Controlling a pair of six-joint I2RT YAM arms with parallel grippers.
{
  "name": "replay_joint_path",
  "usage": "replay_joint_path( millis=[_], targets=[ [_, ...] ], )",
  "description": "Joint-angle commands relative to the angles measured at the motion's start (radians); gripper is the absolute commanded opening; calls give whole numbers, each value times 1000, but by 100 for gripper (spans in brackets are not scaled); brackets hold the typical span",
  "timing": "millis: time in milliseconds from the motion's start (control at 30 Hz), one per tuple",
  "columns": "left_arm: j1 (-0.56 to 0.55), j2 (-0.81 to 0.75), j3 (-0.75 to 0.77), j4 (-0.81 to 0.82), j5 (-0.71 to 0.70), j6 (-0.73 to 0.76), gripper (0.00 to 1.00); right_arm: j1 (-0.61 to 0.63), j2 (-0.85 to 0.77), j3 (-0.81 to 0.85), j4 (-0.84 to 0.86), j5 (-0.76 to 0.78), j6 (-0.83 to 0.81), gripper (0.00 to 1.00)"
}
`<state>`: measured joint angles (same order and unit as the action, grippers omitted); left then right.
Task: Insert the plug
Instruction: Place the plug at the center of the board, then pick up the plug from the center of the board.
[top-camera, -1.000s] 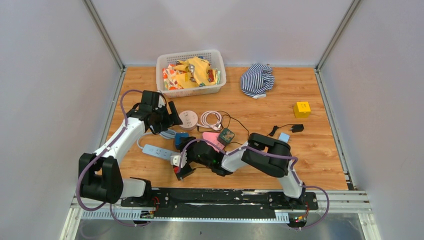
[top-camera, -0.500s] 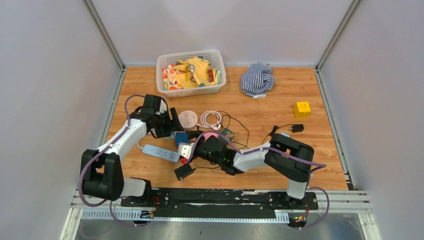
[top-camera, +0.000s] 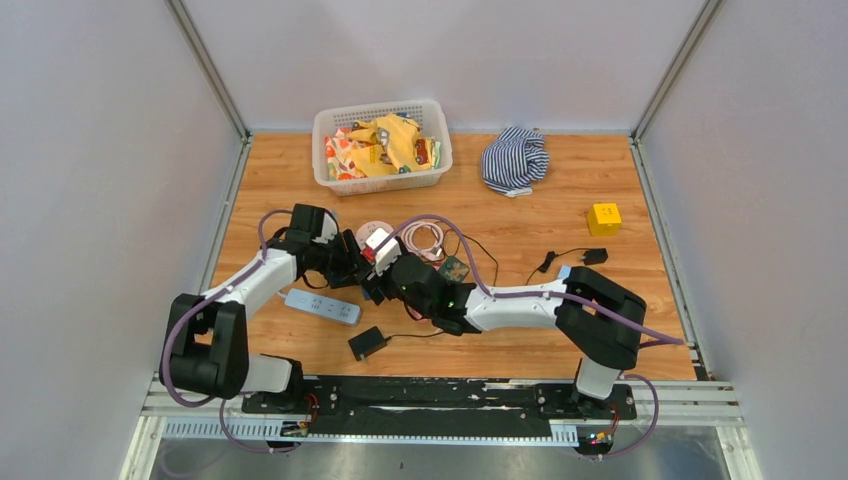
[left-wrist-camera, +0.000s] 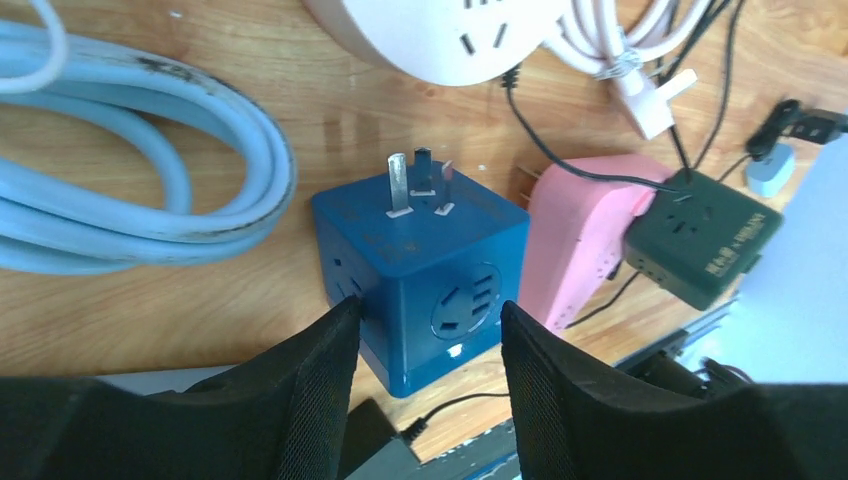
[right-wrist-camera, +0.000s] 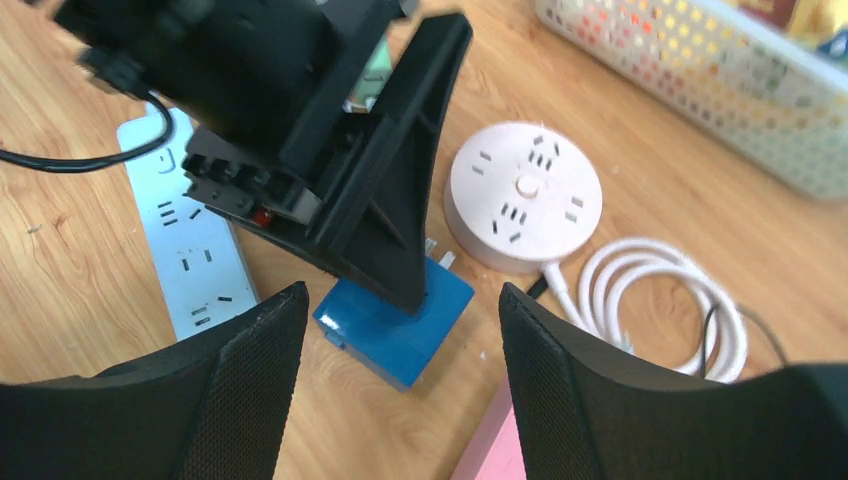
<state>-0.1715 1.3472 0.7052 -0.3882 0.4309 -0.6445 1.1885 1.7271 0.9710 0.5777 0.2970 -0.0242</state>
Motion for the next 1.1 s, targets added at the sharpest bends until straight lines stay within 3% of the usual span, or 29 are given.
replay_joint_path(
  millis=[0,133,300,467,900,1067],
  targets=[
    [1,-63,1,66,79,-83,57,2,5,23,-150,122,224,72],
    [13,-104,82,-61,-97,-10,79,14,14,47,-203,167,299,73],
    [52,-111,162,-156,-255,81,86,25,58,98,-242,188,335,75],
    [66,-118,151,-154,-273,112,87,36,117,150,-277,247,389,75],
    [105,-95,127,-138,-163,123,84,53,235,219,-316,258,484,75],
    [107,-82,111,-123,-126,117,81,54,258,228,-323,275,501,70]
  ],
)
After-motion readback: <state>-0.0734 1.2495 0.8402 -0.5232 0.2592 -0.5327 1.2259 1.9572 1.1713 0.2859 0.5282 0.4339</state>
